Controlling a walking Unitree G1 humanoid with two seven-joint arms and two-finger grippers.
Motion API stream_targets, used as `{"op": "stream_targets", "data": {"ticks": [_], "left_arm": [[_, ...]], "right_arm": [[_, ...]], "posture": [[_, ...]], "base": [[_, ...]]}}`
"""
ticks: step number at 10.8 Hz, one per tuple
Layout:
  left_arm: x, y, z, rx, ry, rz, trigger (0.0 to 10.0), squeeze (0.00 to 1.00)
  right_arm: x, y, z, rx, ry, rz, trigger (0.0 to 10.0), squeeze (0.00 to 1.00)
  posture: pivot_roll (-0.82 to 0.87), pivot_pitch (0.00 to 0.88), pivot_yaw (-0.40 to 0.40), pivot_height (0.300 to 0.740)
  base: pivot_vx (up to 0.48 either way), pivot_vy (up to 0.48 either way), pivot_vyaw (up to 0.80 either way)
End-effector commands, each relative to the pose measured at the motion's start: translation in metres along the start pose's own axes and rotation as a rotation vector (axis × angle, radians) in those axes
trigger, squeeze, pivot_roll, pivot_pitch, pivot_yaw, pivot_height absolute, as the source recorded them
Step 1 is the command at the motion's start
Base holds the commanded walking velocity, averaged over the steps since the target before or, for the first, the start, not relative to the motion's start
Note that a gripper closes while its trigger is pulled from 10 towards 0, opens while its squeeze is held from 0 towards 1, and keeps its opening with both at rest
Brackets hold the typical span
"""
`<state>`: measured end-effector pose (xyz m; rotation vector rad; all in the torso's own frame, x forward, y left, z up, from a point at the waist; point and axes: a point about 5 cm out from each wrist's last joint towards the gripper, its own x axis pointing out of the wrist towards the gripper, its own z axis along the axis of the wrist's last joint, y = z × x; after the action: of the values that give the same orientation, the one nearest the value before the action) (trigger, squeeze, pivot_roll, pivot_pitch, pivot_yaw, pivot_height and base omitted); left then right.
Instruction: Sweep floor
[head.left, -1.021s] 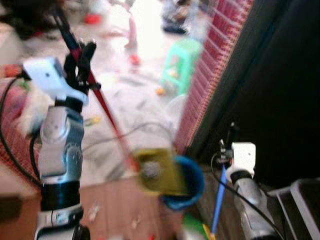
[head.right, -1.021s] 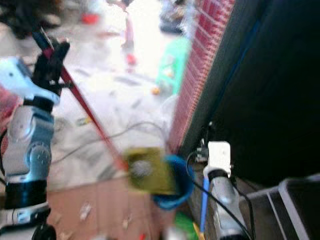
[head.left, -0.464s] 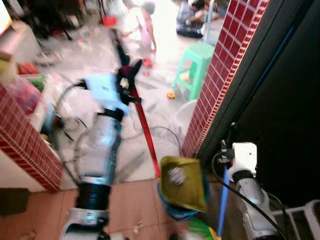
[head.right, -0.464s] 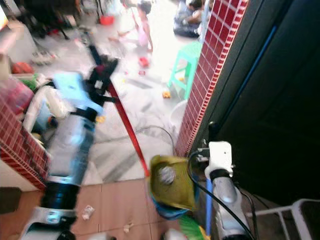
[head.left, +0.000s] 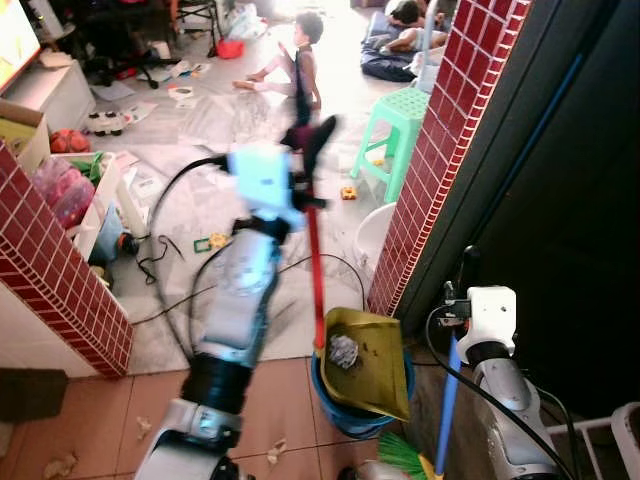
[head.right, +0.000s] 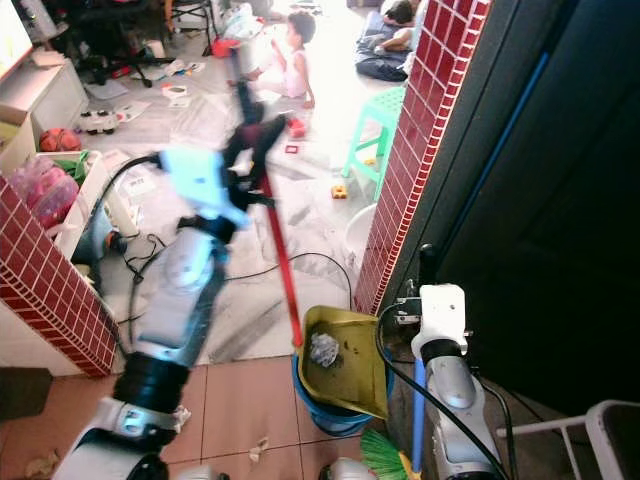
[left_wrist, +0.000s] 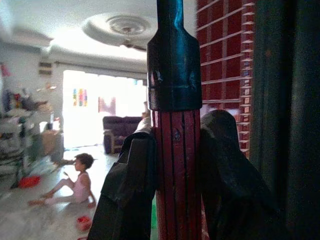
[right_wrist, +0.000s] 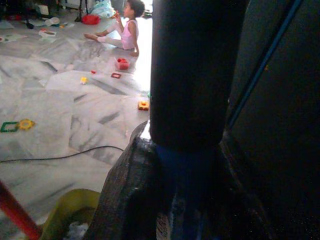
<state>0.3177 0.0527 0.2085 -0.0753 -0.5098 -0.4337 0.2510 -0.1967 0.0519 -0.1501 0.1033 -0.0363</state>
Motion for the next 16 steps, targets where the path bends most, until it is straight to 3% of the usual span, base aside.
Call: {"op": "stream_targets", "data": {"ticks": [1,3,6,8,10,12,13,14,16], "left_arm": [[0.01,-0.009,0.011,0.037,-0.053,-0.063,10.0,0.0],[0.024,-0.014,0.028,0.055,-0.128,-0.108,10.0,0.0],[0.034,-0.01,0.055,0.122,-0.243,-0.089,10.0,0.0],[0.029,-0.02,0.044,0.108,-0.213,-0.137,10.0,0.0],[0.02,-0.039,0.029,0.085,-0.174,-0.205,10.0,0.0],[0.011,-0.065,0.015,0.084,-0.146,-0.349,10.0,0.0],[0.005,-0.079,0.015,0.099,-0.159,-0.481,10.0,0.91],[-0.001,-0.091,0.018,0.139,-0.191,-0.595,10.0,1.0],[-0.006,-0.108,0.028,0.253,-0.297,-0.742,10.0,1.0]], "right_arm": [[0.003,-0.002,0.009,0.003,-0.04,-0.011,10.0,0.0],[0.002,-0.001,0.009,0.007,-0.038,-0.01,10.0,0.0],[0.002,-0.001,0.008,0.007,-0.035,-0.007,10.0,0.0],[0.003,0.0,0.008,0.006,-0.034,-0.002,10.0,0.0],[0.002,0.001,0.008,0.006,-0.034,-0.002,10.0,0.0],[0.002,0.001,0.009,0.008,-0.038,-0.01,10.0,0.0],[0.002,0.001,0.009,0.01,-0.037,-0.011,10.0,0.0],[0.002,0.001,0.008,0.011,-0.037,-0.009,10.0,0.0],[0.004,0.002,0.008,0.011,-0.035,-0.003,10.0,0.0]], "posture": [[-0.04,0.0,-0.012,0.74],[-0.05,0.0,-0.011,0.74],[-0.05,0.0,-0.013,0.74],[-0.05,0.0,-0.015,0.74],[-0.05,0.0,-0.011,0.74],[-0.06,0.0,-0.002,0.74],[-0.06,0.0,-0.001,0.74],[-0.06,0.0,-0.001,0.74],[-0.05,0.0,-0.005,0.74]], "base": [[0.0,0.0,0.0],[0.0,0.0,0.0],[0.0,0.0,0.0],[0.0,0.0,0.0],[0.0,0.0,0.0],[0.0,0.0,0.0],[0.0,0.0,0.0],[0.0,0.0,0.0],[0.0,0.0,0.0]]}}
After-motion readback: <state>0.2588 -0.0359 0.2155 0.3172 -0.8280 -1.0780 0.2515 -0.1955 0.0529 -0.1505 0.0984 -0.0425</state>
